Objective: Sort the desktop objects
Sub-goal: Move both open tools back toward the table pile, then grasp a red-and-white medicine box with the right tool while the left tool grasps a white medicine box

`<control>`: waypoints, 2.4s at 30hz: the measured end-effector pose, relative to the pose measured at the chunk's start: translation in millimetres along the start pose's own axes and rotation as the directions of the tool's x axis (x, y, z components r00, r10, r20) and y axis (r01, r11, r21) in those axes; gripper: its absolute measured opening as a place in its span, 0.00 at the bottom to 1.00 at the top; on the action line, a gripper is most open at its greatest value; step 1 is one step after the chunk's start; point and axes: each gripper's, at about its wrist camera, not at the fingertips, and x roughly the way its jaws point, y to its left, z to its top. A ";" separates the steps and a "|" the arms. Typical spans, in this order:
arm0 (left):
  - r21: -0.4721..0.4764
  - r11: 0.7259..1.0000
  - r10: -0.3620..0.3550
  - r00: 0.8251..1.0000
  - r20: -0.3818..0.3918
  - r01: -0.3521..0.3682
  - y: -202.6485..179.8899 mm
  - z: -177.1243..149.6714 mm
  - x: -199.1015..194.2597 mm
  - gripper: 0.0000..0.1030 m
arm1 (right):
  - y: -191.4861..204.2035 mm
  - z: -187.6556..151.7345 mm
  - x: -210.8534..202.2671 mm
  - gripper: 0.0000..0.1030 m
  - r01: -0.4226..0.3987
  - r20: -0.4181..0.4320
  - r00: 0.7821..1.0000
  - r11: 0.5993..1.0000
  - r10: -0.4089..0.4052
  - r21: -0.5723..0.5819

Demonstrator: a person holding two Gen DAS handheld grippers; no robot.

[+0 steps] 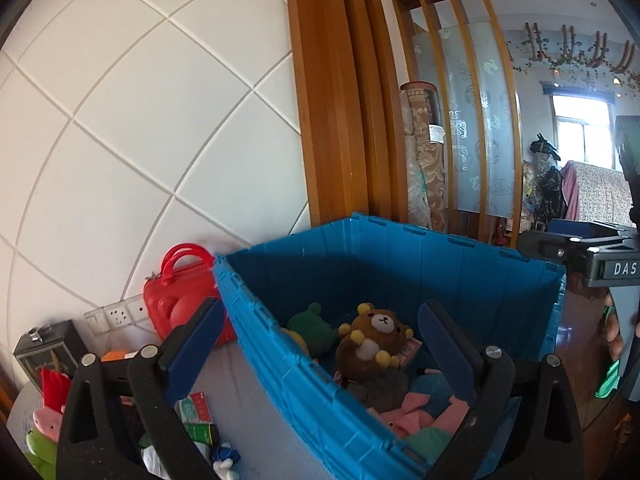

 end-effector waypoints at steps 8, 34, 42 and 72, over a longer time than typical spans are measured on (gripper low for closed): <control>-0.039 0.998 0.056 0.998 -0.025 -0.057 37.1 -32.4 -38.5 0.96 | 56.5 -11.5 -35.7 1.00 0.083 0.036 0.996 0.995 -0.081 -0.063; -0.081 0.946 0.290 0.933 -0.215 -0.313 217.6 -171.8 -198.5 0.96 | 312.2 -111.1 -27.6 1.00 -0.101 -0.111 0.991 0.976 0.080 -0.192; -0.104 0.905 0.375 0.889 -0.264 -0.412 238.2 -204.2 -202.8 0.96 | 331.3 -126.4 8.9 1.00 -0.251 -0.206 0.957 0.937 0.203 -0.242; -0.197 0.932 0.187 0.867 -0.463 -0.306 258.2 -332.2 -175.4 0.96 | 432.4 -337.4 197.1 0.62 -0.621 -0.688 0.701 0.638 0.190 -0.456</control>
